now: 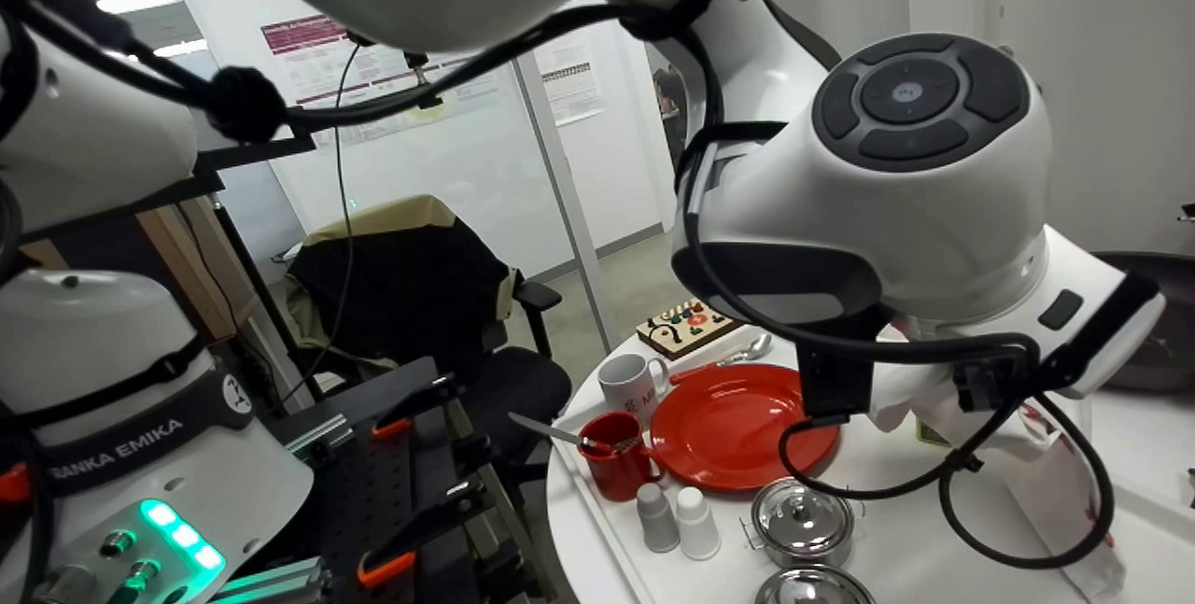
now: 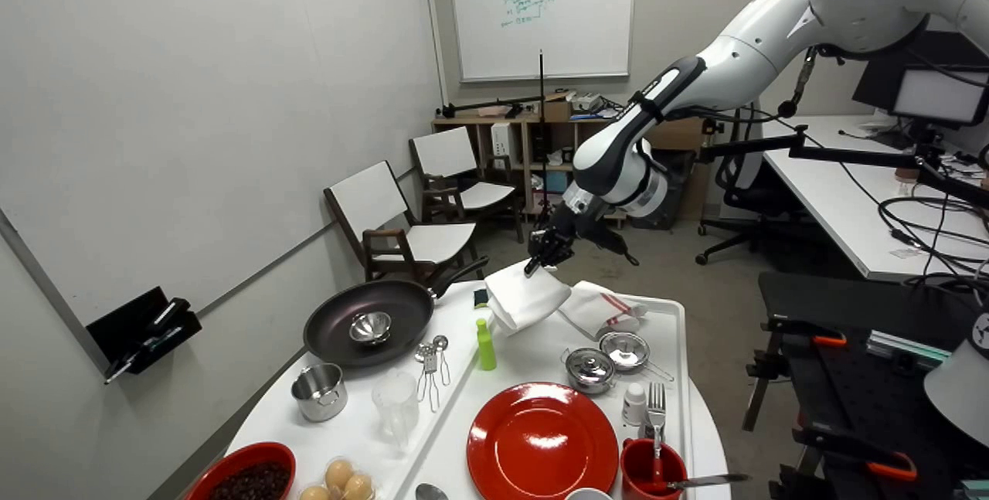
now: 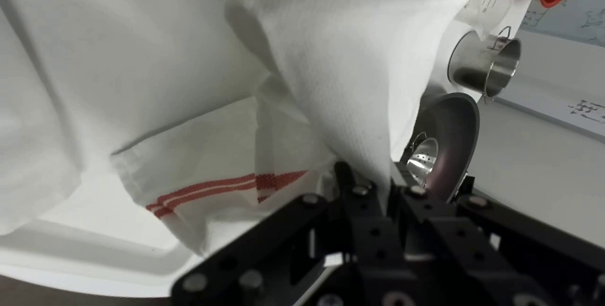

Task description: Pick up the cloth and clean the plate

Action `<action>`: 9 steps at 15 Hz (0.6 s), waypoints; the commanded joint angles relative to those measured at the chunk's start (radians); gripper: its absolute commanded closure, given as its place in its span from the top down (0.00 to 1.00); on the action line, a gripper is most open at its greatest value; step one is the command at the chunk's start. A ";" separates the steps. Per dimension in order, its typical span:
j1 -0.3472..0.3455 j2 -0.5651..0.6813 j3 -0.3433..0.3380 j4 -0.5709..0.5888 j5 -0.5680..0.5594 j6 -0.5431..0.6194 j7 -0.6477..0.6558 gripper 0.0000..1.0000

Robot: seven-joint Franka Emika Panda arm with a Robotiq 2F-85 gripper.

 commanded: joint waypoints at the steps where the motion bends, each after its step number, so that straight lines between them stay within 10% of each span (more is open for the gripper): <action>1: 0.042 -0.041 -0.054 0.009 0.026 -0.018 0.035 0.03; 9: 0.253 -0.165 -0.322 0.043 0.099 -0.022 0.187 0.02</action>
